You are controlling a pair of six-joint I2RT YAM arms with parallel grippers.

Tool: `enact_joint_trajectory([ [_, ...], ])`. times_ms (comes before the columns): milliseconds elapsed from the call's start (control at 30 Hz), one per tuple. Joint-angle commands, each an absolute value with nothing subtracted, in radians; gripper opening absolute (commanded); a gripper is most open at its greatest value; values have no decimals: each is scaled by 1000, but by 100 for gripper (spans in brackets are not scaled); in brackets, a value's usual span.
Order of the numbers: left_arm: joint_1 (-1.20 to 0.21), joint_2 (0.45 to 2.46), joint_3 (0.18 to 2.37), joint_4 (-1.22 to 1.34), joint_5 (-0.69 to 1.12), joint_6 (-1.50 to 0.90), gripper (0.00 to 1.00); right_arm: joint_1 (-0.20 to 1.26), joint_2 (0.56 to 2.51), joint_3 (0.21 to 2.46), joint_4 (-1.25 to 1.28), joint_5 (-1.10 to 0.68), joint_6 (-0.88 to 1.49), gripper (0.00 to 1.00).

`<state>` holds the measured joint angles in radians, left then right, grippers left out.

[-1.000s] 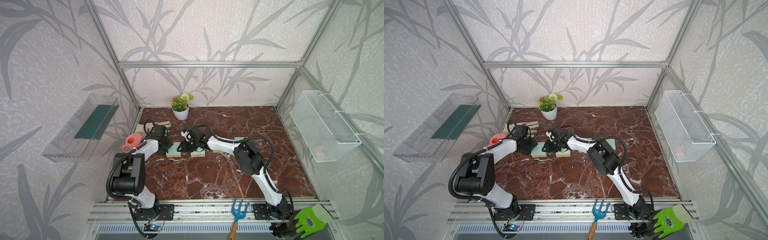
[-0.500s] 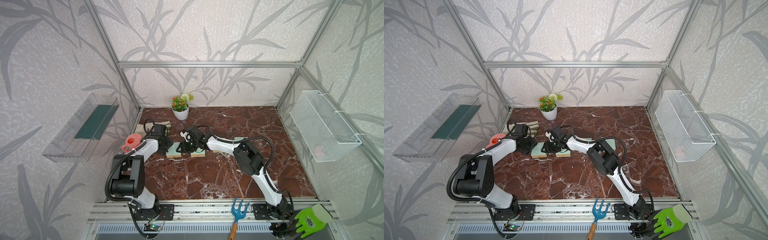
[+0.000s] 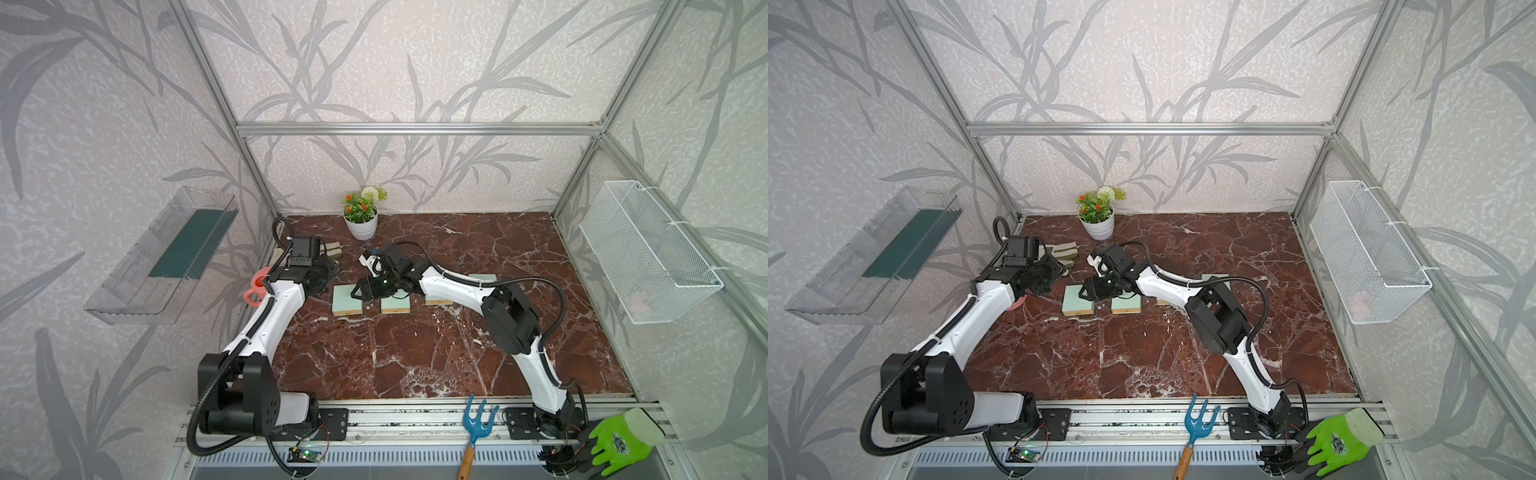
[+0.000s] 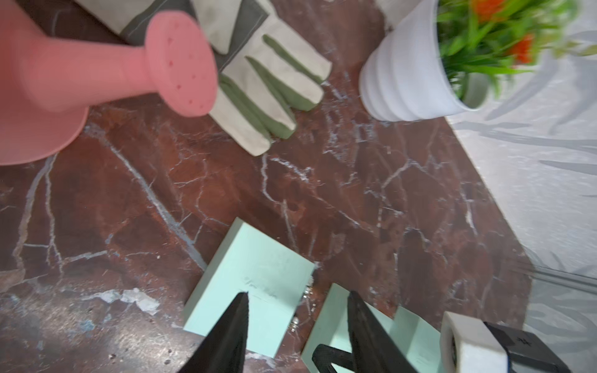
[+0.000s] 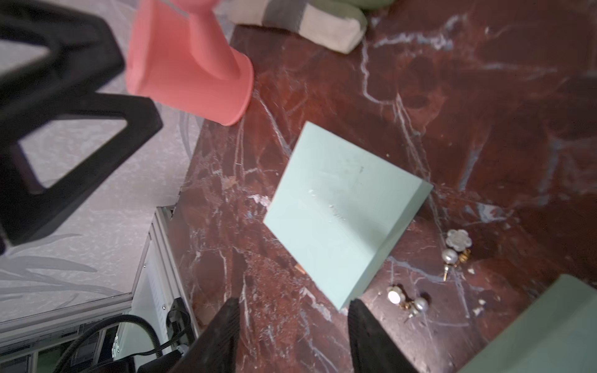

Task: Take out the earrings from the drawer-style jewelry box
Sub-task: Move the jewelry box to the center of the board, then reset both arms

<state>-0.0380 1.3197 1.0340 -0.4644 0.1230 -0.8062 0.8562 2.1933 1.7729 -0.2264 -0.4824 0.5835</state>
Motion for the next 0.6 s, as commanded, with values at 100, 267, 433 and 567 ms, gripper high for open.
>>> enact_joint_trajectory([
  [100,-44,1128,1006,-411,271,-710,52,855,1860,1640,-283,-342,427,65],
  [267,-97,1002,902,-282,207,-626,60,804,1575,1378,-287,-144,294,84],
  [433,-195,942,767,-146,-50,-582,99,694,1268,1050,-218,-78,226,99],
  [567,-217,931,635,-52,-249,-606,99,649,1056,859,-221,153,198,99],
])
